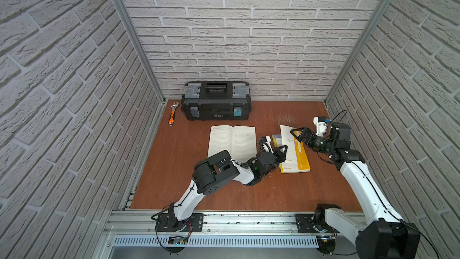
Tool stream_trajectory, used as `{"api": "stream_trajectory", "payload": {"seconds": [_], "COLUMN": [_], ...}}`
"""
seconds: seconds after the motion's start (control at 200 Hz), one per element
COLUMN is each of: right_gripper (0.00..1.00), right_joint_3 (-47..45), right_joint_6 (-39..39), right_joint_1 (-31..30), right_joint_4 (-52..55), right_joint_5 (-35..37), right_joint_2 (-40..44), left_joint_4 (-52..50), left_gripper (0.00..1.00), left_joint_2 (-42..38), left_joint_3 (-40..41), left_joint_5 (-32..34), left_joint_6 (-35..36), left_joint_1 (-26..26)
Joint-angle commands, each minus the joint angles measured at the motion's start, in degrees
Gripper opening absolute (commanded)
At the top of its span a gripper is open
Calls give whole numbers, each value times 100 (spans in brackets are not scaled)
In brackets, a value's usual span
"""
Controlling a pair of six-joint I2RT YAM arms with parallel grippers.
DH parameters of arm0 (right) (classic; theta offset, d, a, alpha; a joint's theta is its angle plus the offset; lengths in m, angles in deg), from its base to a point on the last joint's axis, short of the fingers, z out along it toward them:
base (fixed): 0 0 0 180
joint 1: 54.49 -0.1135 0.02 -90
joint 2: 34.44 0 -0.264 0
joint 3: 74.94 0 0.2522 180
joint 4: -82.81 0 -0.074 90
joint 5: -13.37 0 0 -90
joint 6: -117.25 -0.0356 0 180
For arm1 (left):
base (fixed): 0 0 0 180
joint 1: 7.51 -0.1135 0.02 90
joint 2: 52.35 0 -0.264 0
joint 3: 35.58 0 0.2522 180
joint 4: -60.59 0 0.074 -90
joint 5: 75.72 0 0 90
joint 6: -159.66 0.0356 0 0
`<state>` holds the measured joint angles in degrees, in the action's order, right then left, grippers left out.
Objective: Close the notebook
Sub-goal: Place the notebook at the notebook.
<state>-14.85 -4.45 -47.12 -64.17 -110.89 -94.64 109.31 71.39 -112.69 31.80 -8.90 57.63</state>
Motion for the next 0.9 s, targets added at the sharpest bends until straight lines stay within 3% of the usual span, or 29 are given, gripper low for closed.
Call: {"api": "stream_trajectory", "payload": {"seconds": [0.0,0.16,0.53,0.895], "right_gripper": [100,100,100,100], "right_joint_3": [-143,-196,-648,-918], "right_joint_6": [-7,66,124,323], "right_joint_1": [36,40,34,35], "right_joint_4": [-322,-300,-677,-1053], "right_joint_5": [-97,-126,31,74], "right_joint_2": [-15,-62,-290,-933], "left_joint_4": [825,927,881,845], "left_gripper": [8,7,6,6], "left_joint_2": [193,364,653,831], "left_joint_3": [59,121,152,95], "left_joint_5": [404,741,837,813], "left_joint_6": [-384,-842,-1519,-1644], "left_joint_1": [85,203,268,297]}}
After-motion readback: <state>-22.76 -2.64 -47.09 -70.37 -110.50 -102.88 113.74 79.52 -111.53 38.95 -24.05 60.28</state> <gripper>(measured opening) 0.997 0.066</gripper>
